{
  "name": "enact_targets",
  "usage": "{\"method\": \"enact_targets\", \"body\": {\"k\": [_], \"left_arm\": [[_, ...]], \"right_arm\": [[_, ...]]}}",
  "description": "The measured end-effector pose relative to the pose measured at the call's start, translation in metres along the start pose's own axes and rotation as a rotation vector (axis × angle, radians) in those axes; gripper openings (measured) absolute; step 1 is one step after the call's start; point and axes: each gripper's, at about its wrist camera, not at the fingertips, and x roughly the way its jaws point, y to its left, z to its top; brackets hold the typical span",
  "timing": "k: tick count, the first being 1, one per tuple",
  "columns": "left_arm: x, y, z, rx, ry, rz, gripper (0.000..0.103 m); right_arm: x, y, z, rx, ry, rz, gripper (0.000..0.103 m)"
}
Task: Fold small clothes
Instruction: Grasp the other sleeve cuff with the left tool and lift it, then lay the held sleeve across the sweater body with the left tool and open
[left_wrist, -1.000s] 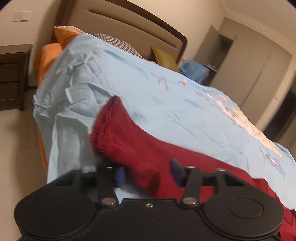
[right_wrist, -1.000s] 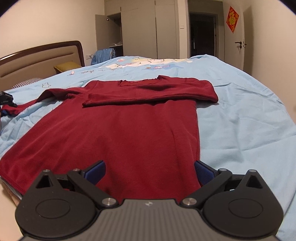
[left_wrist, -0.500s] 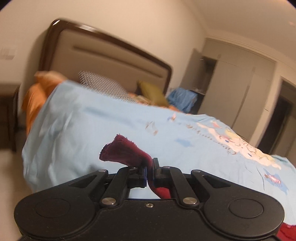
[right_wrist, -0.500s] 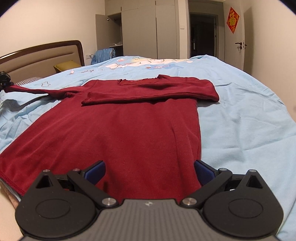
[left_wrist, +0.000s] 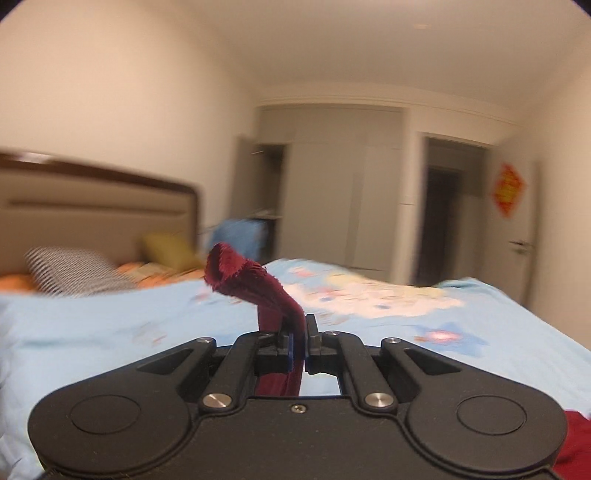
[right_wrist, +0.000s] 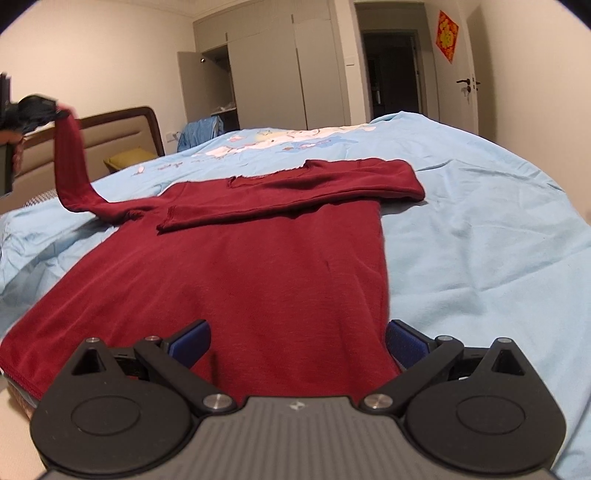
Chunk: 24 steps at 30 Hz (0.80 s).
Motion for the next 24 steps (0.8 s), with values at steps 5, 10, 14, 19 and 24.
{"method": "enact_targets", "body": {"k": [5,10,14,19,24], "left_arm": [[-0.003,-0.097,-0.001,0.066,-0.010,-0.173,0.004],[-0.002,-0.180,-0.031,0.113,0.021,-0.327,0.004],[0.007,-0.226,-0.076,0.101,0.114,-0.416,0.004],[0.023,-0.246,-0.141,0.117,0.241,-0.478,0.004],[0.029,-0.251,-0.179,0.102,0.358,-0.535,0.007]], "right_arm": [[-0.008,-0.011,-0.002,0.036,-0.023,-0.017,0.103],[-0.020,-0.025,-0.007,0.068,-0.039,-0.045,0.103],[-0.029,-0.036,-0.012,0.090,-0.045,-0.068,0.103],[-0.038,-0.045,-0.017,0.104,-0.042,-0.098,0.103],[-0.042,-0.051,-0.021,0.116,-0.043,-0.109,0.103]]}}
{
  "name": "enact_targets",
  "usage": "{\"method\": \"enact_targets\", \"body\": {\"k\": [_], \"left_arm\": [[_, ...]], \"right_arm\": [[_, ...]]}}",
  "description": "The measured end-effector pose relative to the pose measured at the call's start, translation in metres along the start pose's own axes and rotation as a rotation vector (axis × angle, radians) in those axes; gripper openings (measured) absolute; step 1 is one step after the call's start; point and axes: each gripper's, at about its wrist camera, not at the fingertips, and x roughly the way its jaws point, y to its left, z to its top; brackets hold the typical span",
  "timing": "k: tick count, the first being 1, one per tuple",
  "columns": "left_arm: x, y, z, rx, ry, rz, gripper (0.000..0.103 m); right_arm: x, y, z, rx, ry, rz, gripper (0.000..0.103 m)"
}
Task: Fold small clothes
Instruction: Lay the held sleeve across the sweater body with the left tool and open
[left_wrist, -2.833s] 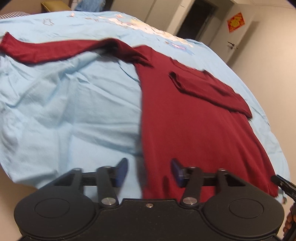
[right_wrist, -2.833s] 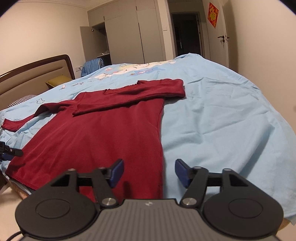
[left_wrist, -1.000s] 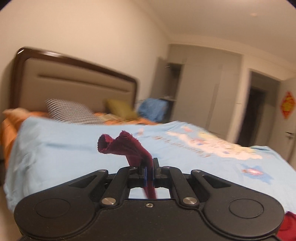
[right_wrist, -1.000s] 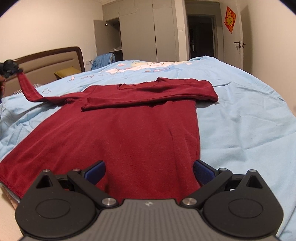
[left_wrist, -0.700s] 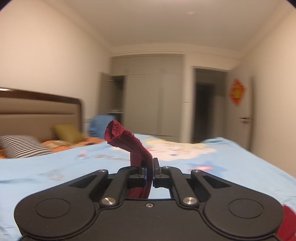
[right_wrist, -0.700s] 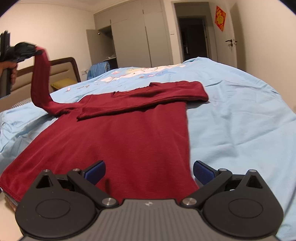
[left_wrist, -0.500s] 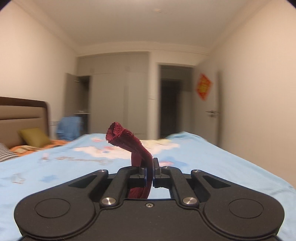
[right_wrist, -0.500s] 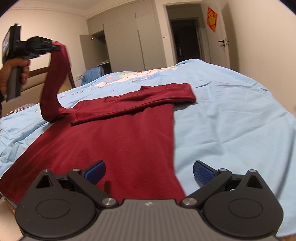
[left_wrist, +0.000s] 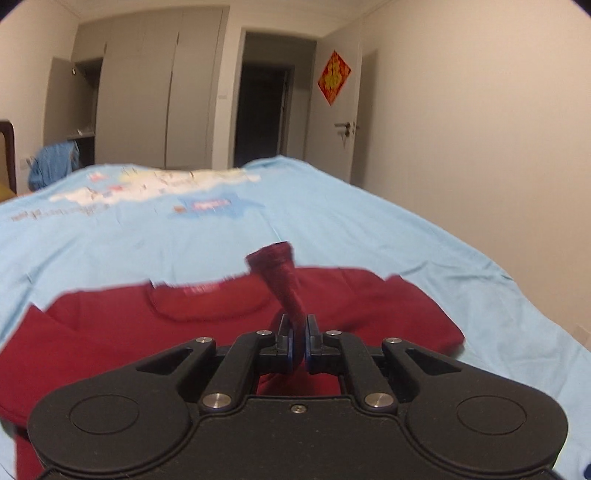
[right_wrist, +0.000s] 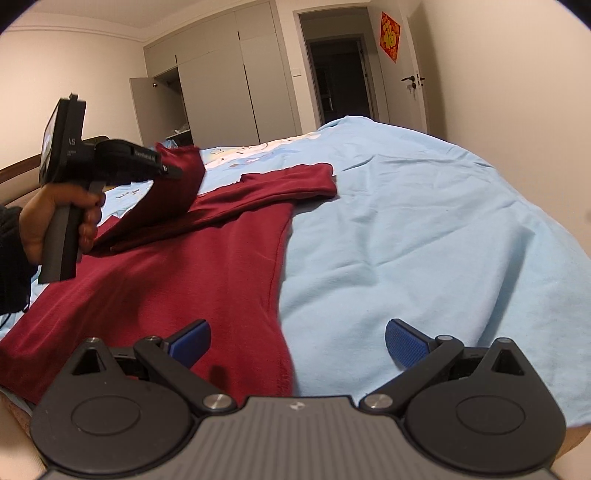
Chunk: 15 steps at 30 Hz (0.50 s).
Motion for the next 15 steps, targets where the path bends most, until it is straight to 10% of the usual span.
{"method": "enact_targets", "body": {"k": [15], "left_arm": [[-0.025,0.016,-0.001,-0.037,0.092,-0.091,0.087]], "right_arm": [[0.005,0.009,0.001,-0.015,0.008,0.009,0.103]]}}
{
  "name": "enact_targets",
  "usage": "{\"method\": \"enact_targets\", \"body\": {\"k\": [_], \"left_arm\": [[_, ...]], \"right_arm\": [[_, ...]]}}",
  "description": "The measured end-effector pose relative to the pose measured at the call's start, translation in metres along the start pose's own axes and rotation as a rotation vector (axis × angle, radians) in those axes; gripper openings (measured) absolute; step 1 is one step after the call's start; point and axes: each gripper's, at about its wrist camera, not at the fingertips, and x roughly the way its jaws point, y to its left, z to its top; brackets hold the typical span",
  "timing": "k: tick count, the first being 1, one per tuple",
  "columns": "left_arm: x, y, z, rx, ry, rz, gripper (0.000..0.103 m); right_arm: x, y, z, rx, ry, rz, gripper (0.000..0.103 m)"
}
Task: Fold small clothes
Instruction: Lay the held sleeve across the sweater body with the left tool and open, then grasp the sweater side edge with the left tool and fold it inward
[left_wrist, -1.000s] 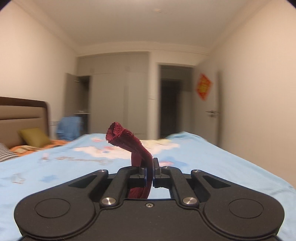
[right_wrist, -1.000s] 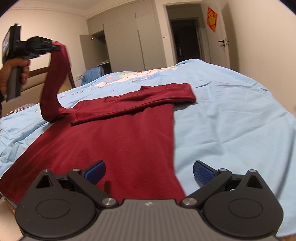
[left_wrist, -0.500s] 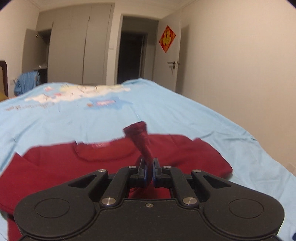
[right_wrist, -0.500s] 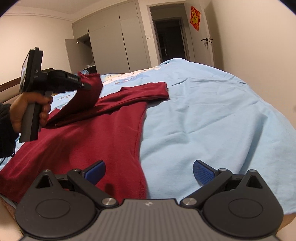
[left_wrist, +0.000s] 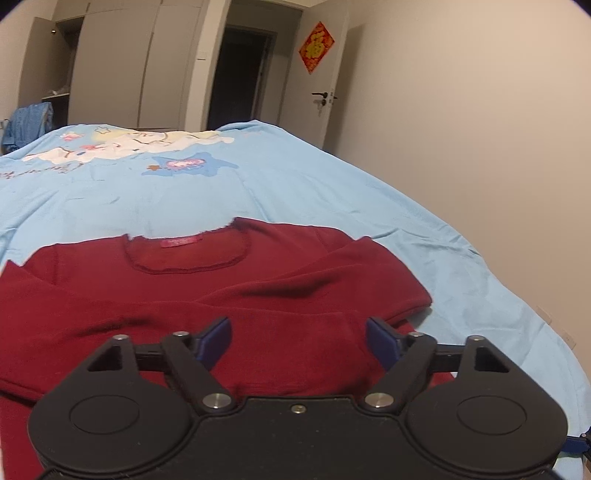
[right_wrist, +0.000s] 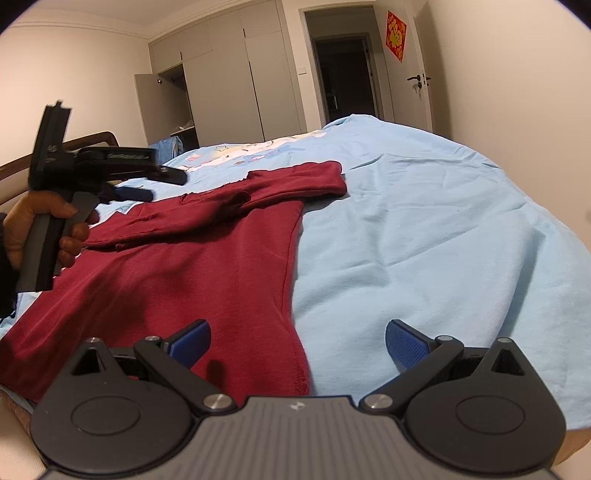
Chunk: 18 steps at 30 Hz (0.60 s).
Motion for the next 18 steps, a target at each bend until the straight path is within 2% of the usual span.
{"method": "enact_targets", "body": {"k": [3,6,12,15,18], "left_arm": [[-0.020,0.016,-0.002,-0.014,-0.006,0.064,0.095],[-0.040,0.040,-0.009,-0.015,-0.002,0.142,0.098],[-0.076,0.098,-0.030,0.054,0.038,0.378,0.098],[-0.089,0.123,-0.042,0.098,0.065,0.468,0.098],[-0.092,0.143,-0.051,0.101,0.090,0.542,0.098]], "right_arm": [[0.000,0.000,0.000,-0.003,0.000,0.001,0.103],[0.000,0.003,0.001,-0.007,-0.001,0.001,0.103],[0.005,0.008,0.008,-0.028,-0.010,-0.001,0.103],[0.010,0.012,0.016,-0.050,-0.027,-0.003,0.103],[0.016,0.019,0.027,-0.075,-0.044,-0.001,0.103]]}}
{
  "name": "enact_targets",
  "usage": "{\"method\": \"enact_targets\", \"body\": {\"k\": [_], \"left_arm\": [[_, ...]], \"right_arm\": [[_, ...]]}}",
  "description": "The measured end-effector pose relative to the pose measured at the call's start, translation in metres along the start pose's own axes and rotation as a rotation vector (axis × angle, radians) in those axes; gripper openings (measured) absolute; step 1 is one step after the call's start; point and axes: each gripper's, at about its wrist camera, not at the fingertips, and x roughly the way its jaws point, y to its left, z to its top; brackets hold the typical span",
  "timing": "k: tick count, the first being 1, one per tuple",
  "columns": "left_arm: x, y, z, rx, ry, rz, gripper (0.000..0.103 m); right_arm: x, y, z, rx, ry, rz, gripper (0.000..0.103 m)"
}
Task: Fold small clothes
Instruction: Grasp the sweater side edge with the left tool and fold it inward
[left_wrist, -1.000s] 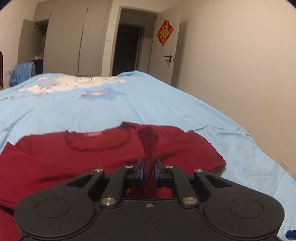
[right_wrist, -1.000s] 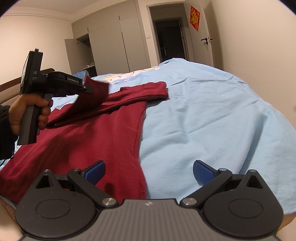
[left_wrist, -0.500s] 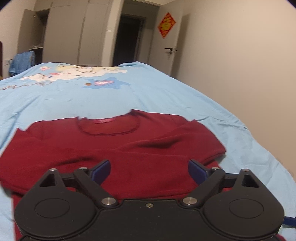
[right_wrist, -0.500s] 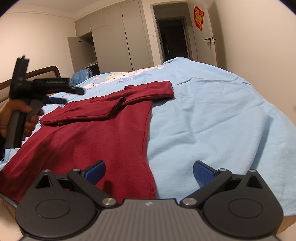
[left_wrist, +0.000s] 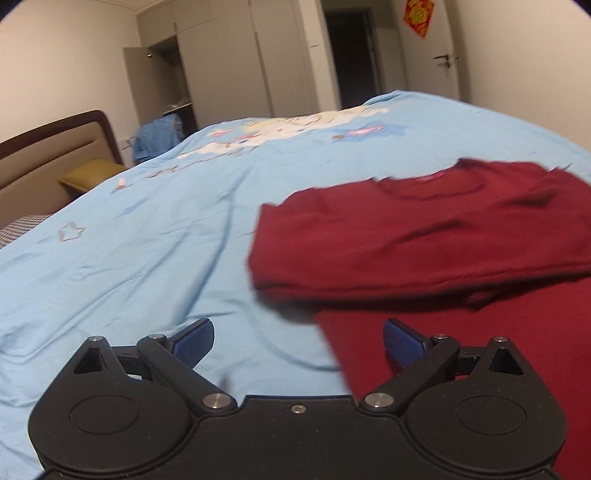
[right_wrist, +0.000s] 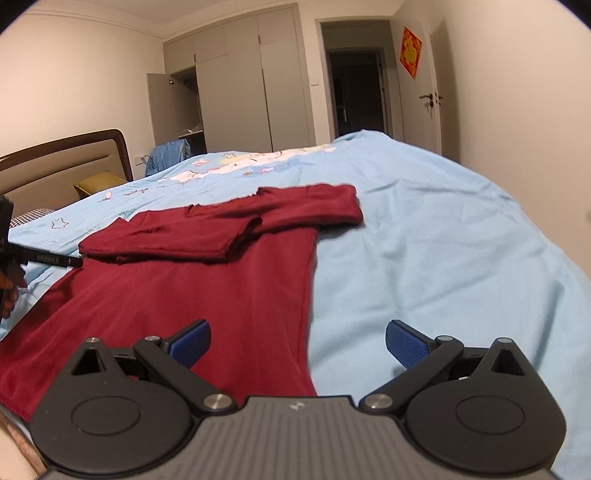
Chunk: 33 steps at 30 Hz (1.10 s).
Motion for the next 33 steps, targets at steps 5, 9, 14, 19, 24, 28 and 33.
{"method": "enact_targets", "body": {"k": [5,9,14,19,24,28,33], "left_arm": [[0.016,0.010,-0.004,-0.033,-0.013,0.033,0.098],[0.032,0.006,0.003,-0.043,-0.038,0.047,0.097],[0.049,0.006,0.016,0.011,-0.060,0.059,0.095],[0.055,0.008,0.020,0.077,-0.090,0.076,0.091],[0.052,0.009,0.016,0.109,-0.121,0.066,0.049],[0.052,0.015,0.014,0.091,-0.116,0.032,0.035],[0.045,0.018,0.013,0.075,-0.154,-0.003,0.010]], "right_arm": [[0.021,0.016,0.018,-0.080,0.004,-0.001,0.103],[0.046,0.030,0.031,-0.179,-0.007,-0.020,0.103],[0.080,0.035,0.060,-0.193,-0.020,-0.020,0.103],[0.123,0.038,0.097,-0.199,-0.049,0.002,0.103],[0.164,0.048,0.113,-0.199,-0.024,0.020,0.103],[0.181,0.058,0.103,-0.232,0.017,0.036,0.103],[0.189,0.069,0.088,-0.288,0.037,0.034,0.103]]}}
